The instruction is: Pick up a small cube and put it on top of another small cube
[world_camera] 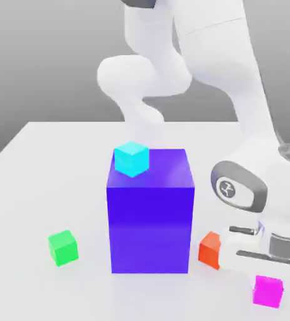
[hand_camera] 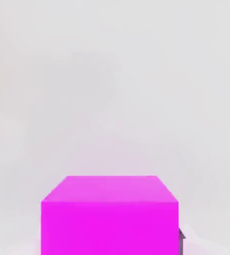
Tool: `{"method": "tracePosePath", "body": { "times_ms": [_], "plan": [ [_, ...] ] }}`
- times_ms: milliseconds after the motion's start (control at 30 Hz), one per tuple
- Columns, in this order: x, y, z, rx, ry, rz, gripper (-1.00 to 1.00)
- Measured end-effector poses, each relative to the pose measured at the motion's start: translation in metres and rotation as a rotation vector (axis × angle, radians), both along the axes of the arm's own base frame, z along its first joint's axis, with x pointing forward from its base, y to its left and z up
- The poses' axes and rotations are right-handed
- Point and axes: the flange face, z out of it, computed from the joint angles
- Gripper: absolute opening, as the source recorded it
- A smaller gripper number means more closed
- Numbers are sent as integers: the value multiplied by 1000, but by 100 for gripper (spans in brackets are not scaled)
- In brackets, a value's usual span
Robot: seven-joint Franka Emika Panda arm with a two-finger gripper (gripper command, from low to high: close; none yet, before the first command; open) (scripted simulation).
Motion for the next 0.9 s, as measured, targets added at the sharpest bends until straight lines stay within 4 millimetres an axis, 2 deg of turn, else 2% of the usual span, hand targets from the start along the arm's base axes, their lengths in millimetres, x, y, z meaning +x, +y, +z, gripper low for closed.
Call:
{"method": "tracePosePath", "body": {
  "times_ms": [167, 233, 433, 567, 733, 900],
  "plan": [
    [4, -2, 57, 4, -9, -15, -100],
    [11, -20, 64, -9, -15, -30, -100],
    [22, -98, 53, -90, 16, 6, -100],
    [25, -153, 55, -129, 29, 22, -100],
    [24, -223, 70, -158, 28, 31, -100],
    [15, -289, 95, -169, 4, 31, -100]
  ]
}}
